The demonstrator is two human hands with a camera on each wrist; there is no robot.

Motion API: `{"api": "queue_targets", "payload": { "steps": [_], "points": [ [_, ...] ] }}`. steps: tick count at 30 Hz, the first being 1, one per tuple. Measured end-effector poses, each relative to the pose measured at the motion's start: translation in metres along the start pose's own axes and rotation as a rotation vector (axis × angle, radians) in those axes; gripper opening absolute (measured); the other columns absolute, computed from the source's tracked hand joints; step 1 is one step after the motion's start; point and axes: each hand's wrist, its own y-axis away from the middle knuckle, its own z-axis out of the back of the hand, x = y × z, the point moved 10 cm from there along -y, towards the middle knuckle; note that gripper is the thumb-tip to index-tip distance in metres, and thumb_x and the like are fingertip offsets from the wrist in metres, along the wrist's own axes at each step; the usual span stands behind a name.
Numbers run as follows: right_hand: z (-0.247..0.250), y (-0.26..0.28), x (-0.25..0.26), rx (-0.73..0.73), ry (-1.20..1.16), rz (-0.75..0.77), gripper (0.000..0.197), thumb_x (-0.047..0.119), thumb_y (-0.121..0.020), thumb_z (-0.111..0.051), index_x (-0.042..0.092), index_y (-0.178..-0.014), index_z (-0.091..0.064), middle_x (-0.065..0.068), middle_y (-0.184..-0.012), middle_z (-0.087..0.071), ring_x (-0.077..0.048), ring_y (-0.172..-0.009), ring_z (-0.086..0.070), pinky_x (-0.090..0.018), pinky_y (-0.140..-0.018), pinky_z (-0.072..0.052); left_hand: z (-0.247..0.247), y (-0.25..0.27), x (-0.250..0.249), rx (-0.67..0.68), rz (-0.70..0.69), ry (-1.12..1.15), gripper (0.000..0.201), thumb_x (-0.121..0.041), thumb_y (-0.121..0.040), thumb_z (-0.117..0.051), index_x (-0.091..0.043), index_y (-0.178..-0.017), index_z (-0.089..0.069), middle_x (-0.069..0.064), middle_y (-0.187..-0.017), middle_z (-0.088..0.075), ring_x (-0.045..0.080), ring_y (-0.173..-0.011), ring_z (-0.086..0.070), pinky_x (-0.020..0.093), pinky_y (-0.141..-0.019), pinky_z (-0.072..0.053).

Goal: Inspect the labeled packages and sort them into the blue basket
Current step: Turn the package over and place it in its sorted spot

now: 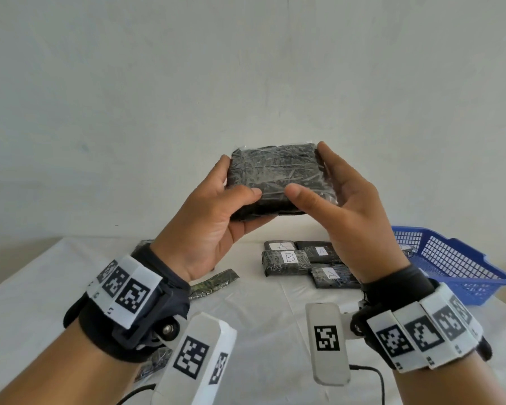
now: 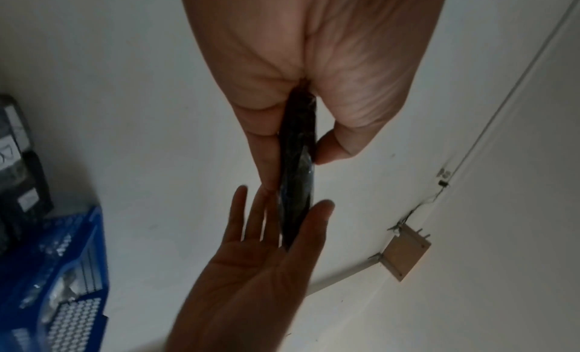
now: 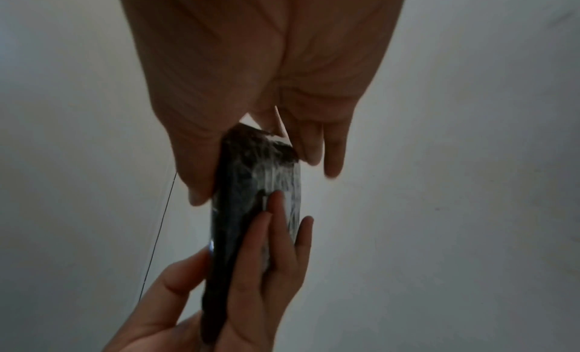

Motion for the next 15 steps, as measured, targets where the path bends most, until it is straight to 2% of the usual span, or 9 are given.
{"api": "queue_targets", "payload": {
  "steps": [1, 3, 4, 6, 8, 10, 12, 13, 15],
  "points": [
    [0.004, 0.002, 0.003, -0.049, 0.034, 0.029, 0.087, 0.048, -0.083, -0.082, 0.016, -0.156, -0.047, 0.022, -0.133, -0.059, 0.019, -0.12, -0.056, -0.01, -0.098, -0.048, -0.002, 0.0, 0.001, 0.025, 0.03, 0.038, 0.032, 0.002, -0.098, -0.058, -0.007, -0.129, -0.057, 0.009, -0.109, -0.079, 0.02, -0.098, -0.077, 0.028, -0.079, -0.063],
    [0.008, 0.005, 0.006, -0.125, 0.199, 0.087, 0.067, 0.065, -0.084, -0.068, 0.027, -0.14, -0.063, 0.012, -0.147, -0.051, 0.005, -0.137, -0.048, -0.022, -0.111, -0.045, -0.004, 0.0, 0.003, 0.058, 0.076, 0.081, 0.044, -0.008, -0.091, -0.064, 0.003, -0.133, -0.057, 0.018, -0.119, -0.075, 0.026, -0.108, -0.074, 0.03, -0.084, -0.063],
    [0.009, 0.006, 0.006, -0.15, 0.251, 0.114, 0.056, 0.065, -0.085, -0.062, 0.029, -0.128, -0.069, 0.009, -0.152, -0.048, -0.001, -0.145, -0.042, -0.022, -0.116, -0.039, -0.005, 0.001, 0.003, 0.06, 0.087, 0.071, 0.052, -0.013, -0.088, -0.064, 0.003, -0.137, -0.056, 0.018, -0.121, -0.074, 0.025, -0.11, -0.073, 0.031, -0.087, -0.062],
    [0.009, 0.007, 0.006, -0.197, 0.205, 0.153, 0.039, 0.057, -0.09, -0.059, 0.026, -0.109, -0.071, 0.003, -0.145, -0.059, -0.006, -0.148, -0.041, -0.02, -0.115, -0.036, -0.006, 0.002, 0.006, 0.025, 0.093, 0.016, 0.068, -0.023, -0.083, -0.068, -0.006, -0.147, -0.051, 0.005, -0.125, -0.072, 0.016, -0.115, -0.069, 0.033, -0.102, -0.057],
    [0.009, 0.006, 0.004, -0.236, 0.04, 0.143, 0.037, 0.045, -0.097, -0.059, 0.01, -0.097, -0.07, -0.006, -0.109, -0.074, -0.011, -0.119, -0.065, -0.029, -0.098, -0.049, -0.007, 0.002, 0.013, -0.016, 0.078, 0.015, 0.078, -0.031, -0.075, -0.071, -0.025, -0.15, -0.049, -0.012, -0.142, -0.06, 0.006, -0.134, -0.054, 0.038, -0.124, -0.034],
    [0.008, 0.005, 0.003, -0.273, -0.038, 0.115, 0.049, 0.039, -0.102, -0.054, -0.007, -0.09, -0.064, -0.03, -0.088, -0.063, -0.037, -0.082, -0.062, -0.033, -0.072, -0.046, -0.012, 0.004, 0.013, -0.026, 0.011, 0.015, 0.078, -0.034, -0.076, -0.073, -0.035, -0.149, -0.048, -0.02, -0.153, -0.047, -0.002, -0.142, -0.041, 0.037, -0.128, -0.02],
    [0.005, 0.005, 0.004, -0.291, -0.077, 0.087, 0.06, 0.04, -0.104, -0.05, -0.017, -0.088, -0.053, -0.04, -0.079, -0.049, -0.047, -0.07, -0.048, -0.04, -0.06, -0.039, -0.015, 0.004, 0.009, -0.044, -0.112, -0.112, 0.059, -0.036, -0.084, -0.073, -0.045, -0.14, -0.056, -0.027, -0.134, -0.051, -0.017, -0.12, -0.05, 0.031, -0.117, -0.028],
    [0.003, 0.005, 0.005, -0.296, -0.114, 0.069, 0.063, 0.042, -0.105, -0.05, -0.018, -0.086, -0.048, -0.04, -0.075, -0.043, -0.048, -0.067, -0.043, -0.047, -0.059, -0.036, -0.017, 0.004, 0.004, -0.061, -0.165, -0.158, 0.047, -0.035, -0.086, -0.071, -0.046, -0.13, -0.062, -0.027, -0.123, -0.058, -0.017, -0.11, -0.056, 0.028, -0.111, -0.032],
    [0.001, 0.004, 0.006, -0.3, -0.195, 0.045, 0.067, 0.048, -0.104, -0.052, -0.016, -0.084, -0.044, -0.037, -0.072, -0.037, -0.045, -0.063, -0.038, -0.053, -0.059, -0.034, -0.013, 0.002, -0.004, -0.127, -0.254, -0.188, 0.036, -0.035, -0.085, -0.07, -0.028, -0.12, -0.066, -0.01, -0.108, -0.073, 0.001, -0.104, -0.067, 0.025, -0.099, -0.047]
  ]
}}
